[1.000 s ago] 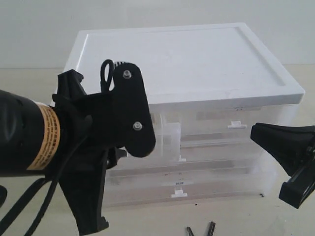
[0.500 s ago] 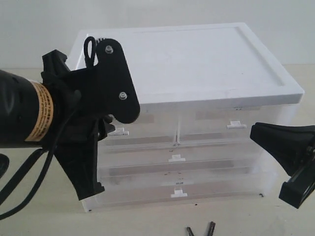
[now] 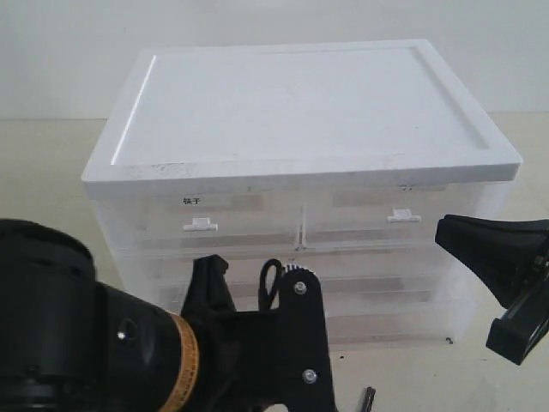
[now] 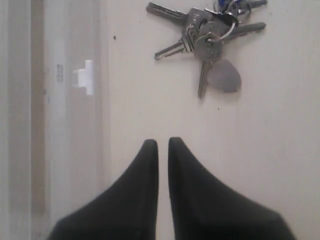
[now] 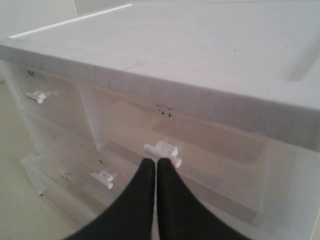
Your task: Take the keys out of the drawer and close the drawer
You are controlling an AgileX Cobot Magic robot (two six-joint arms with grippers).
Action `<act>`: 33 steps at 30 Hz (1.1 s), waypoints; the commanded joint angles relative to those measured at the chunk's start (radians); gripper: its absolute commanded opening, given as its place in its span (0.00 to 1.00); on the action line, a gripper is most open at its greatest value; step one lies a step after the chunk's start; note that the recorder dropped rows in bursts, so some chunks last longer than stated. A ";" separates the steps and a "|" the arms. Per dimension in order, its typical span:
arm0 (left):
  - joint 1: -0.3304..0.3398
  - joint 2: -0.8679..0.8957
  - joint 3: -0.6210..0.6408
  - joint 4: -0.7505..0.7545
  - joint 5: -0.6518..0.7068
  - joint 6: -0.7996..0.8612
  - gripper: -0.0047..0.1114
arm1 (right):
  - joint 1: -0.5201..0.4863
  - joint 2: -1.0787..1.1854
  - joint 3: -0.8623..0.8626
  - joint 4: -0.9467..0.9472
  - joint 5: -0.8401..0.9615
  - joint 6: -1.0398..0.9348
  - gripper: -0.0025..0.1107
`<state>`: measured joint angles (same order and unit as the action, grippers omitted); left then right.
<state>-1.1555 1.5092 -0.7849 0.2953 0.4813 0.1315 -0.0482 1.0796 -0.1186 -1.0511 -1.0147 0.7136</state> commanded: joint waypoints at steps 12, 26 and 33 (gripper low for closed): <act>0.186 0.194 0.001 0.228 -0.164 -0.198 0.08 | -0.002 0.001 -0.005 -0.009 -0.008 -0.005 0.02; 0.177 0.194 -0.007 0.395 -0.186 -0.398 0.08 | -0.002 0.001 -0.005 -0.009 -0.008 -0.005 0.02; 0.031 0.194 0.074 1.087 0.018 -0.958 0.08 | -0.002 0.001 -0.005 -0.013 -0.008 -0.005 0.02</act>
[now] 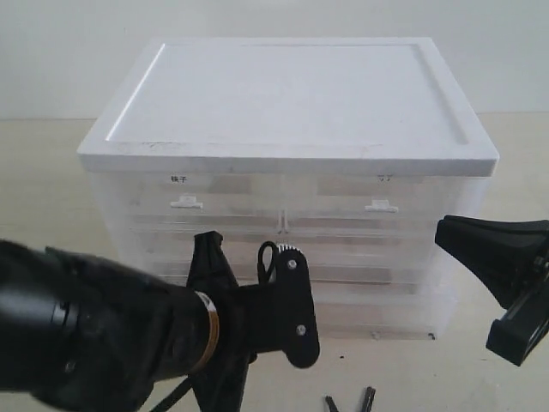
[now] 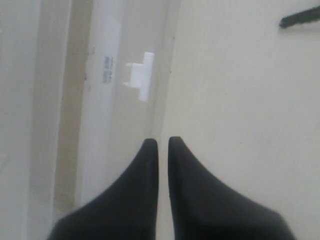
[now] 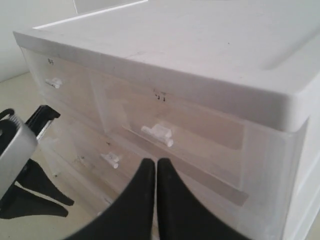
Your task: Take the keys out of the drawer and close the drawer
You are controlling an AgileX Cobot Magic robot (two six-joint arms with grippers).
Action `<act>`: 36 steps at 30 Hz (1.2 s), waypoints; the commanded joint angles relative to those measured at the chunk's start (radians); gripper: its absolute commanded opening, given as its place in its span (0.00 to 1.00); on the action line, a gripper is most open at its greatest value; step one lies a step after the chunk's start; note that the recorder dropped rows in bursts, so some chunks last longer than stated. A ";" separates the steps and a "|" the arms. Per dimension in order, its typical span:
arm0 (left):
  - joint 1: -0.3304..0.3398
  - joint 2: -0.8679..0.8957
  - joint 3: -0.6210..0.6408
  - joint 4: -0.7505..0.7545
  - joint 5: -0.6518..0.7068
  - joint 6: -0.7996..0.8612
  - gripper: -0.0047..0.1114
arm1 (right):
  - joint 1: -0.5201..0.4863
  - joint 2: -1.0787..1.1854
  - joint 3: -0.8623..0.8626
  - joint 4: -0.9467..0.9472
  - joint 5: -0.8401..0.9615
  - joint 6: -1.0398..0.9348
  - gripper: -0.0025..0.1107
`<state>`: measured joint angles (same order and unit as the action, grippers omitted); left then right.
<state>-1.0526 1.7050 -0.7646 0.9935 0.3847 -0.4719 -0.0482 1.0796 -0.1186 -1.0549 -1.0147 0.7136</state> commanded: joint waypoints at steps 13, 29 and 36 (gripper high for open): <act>-0.116 0.017 0.123 0.751 0.262 -0.689 0.08 | -0.002 0.001 -0.005 -0.010 -0.011 -0.003 0.02; -0.114 0.135 0.126 0.751 0.298 -0.676 0.08 | -0.002 0.001 -0.005 -0.012 -0.009 0.001 0.02; -0.031 0.158 0.077 0.751 0.296 -0.676 0.08 | -0.002 0.001 -0.005 -0.012 -0.011 0.001 0.02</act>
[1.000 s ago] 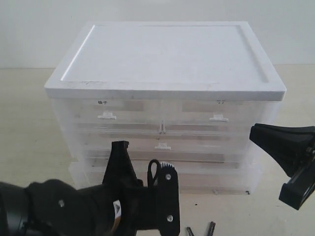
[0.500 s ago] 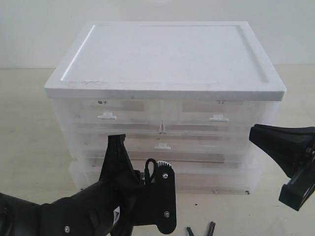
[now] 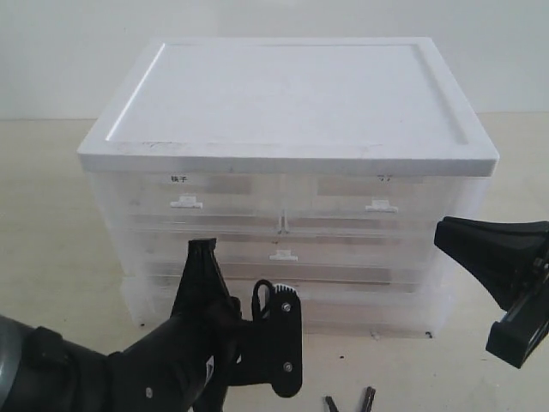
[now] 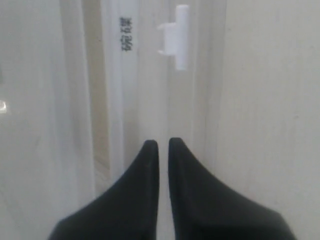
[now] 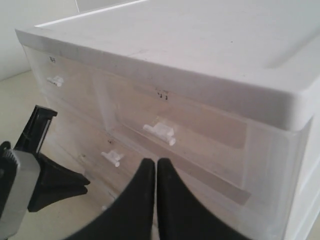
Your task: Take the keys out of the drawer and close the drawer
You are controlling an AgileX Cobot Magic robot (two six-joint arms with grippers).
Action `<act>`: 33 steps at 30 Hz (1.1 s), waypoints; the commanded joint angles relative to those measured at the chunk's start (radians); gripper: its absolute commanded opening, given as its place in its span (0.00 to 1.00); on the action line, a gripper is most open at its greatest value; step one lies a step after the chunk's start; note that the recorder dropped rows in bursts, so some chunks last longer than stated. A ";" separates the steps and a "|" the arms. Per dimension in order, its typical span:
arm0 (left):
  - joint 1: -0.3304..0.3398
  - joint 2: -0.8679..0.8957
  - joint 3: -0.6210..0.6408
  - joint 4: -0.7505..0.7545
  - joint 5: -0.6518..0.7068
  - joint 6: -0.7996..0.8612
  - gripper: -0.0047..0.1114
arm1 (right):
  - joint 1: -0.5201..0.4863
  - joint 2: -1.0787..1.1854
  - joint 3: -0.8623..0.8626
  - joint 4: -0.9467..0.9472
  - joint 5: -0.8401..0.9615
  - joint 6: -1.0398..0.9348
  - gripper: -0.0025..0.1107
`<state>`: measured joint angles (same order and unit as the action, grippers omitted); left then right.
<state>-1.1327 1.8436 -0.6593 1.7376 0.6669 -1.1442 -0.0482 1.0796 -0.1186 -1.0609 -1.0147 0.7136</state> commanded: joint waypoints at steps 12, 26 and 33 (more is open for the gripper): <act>0.086 0.038 -0.129 0.007 -0.030 0.005 0.08 | -0.002 0.001 -0.005 -0.007 -0.011 0.003 0.02; -0.089 -0.234 -0.129 -0.130 -0.122 0.038 0.08 | -0.002 0.001 -0.005 -0.017 -0.009 0.003 0.02; -0.090 -0.376 -0.114 -1.118 -0.465 0.750 0.08 | -0.002 0.001 -0.005 -0.019 -0.009 0.003 0.02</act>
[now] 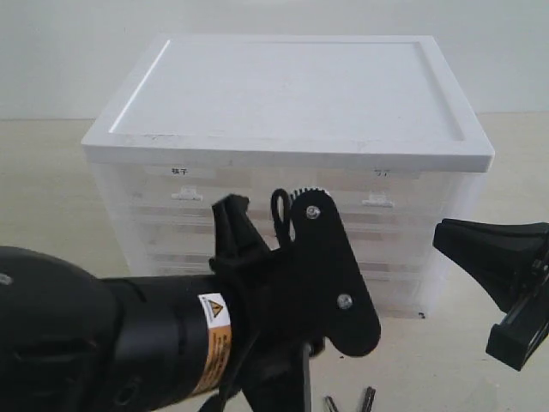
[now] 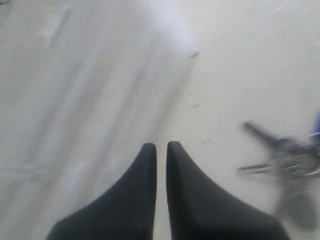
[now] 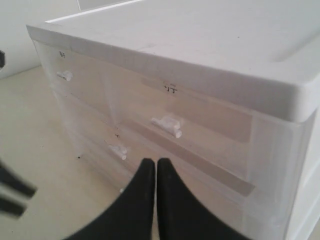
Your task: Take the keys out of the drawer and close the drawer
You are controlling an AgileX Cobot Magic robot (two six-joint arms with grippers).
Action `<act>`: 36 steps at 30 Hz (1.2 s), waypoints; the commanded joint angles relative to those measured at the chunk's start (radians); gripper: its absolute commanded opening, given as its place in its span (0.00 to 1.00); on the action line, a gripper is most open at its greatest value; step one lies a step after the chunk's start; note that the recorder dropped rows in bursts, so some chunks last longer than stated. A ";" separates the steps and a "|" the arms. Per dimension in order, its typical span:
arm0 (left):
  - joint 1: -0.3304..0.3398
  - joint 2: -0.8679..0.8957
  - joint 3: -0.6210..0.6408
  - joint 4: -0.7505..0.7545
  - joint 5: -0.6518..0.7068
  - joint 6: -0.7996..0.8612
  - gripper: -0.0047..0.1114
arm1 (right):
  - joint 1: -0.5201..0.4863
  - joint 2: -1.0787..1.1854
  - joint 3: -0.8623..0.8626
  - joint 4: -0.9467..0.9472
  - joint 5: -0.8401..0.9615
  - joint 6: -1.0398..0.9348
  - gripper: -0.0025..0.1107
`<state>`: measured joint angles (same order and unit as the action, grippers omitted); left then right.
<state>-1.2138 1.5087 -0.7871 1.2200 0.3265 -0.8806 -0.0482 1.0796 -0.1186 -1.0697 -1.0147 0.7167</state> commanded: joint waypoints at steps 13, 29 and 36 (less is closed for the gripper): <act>-0.006 0.198 -0.033 -2.010 0.070 1.818 0.08 | -0.002 0.001 -0.005 -0.010 -0.013 0.000 0.02; 0.040 0.489 -0.195 -1.926 0.032 1.717 0.08 | -0.002 0.001 -0.005 -0.010 -0.019 0.002 0.02; 0.136 0.484 -0.207 -1.856 0.029 1.661 0.08 | -0.002 0.001 -0.005 -0.010 -0.028 0.002 0.02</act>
<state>-1.1185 1.9761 -0.9942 -0.6873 0.3460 0.8093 -0.0482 1.0796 -0.1186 -1.0736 -1.0292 0.7167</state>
